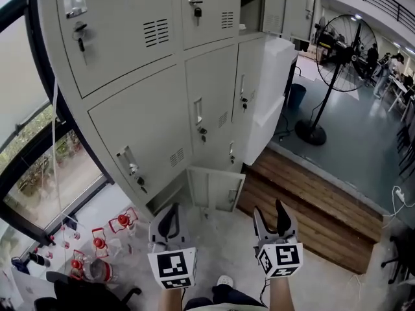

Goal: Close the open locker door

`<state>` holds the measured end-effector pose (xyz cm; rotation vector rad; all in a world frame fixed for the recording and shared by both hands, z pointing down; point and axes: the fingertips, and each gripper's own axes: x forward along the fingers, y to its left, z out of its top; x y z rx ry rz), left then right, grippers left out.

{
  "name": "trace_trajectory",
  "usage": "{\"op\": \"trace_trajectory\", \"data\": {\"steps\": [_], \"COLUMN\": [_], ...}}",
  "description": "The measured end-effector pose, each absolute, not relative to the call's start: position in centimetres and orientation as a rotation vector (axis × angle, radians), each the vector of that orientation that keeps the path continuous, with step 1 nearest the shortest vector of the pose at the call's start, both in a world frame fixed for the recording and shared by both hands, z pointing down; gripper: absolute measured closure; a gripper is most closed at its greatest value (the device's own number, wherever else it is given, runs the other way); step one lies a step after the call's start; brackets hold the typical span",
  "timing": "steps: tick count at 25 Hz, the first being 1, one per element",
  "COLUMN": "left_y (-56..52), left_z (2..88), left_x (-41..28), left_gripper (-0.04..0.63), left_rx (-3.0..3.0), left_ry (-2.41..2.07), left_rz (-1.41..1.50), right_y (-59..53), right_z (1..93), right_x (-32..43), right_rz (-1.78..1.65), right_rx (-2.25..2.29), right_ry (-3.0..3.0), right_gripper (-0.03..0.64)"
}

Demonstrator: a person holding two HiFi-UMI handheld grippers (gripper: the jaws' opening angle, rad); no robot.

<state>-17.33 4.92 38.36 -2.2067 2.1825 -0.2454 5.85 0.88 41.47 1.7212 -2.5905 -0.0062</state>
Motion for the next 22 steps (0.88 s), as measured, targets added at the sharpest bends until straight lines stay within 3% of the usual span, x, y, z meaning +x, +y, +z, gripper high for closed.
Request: {"op": "trace_trajectory", "data": {"steps": [22], "left_y": [-6.3], "left_z": [40.7], "left_x": [-14.2], "left_gripper": [0.594], "left_rx": [-2.273], "left_ry": [2.154], "left_rz": [-0.303], "right_y": [-8.9], "right_z": [46.7], "right_x": [4.7], "right_rz": [0.095], "right_rx": [1.467], "right_ry": [-2.645], "right_gripper": [0.364]}}
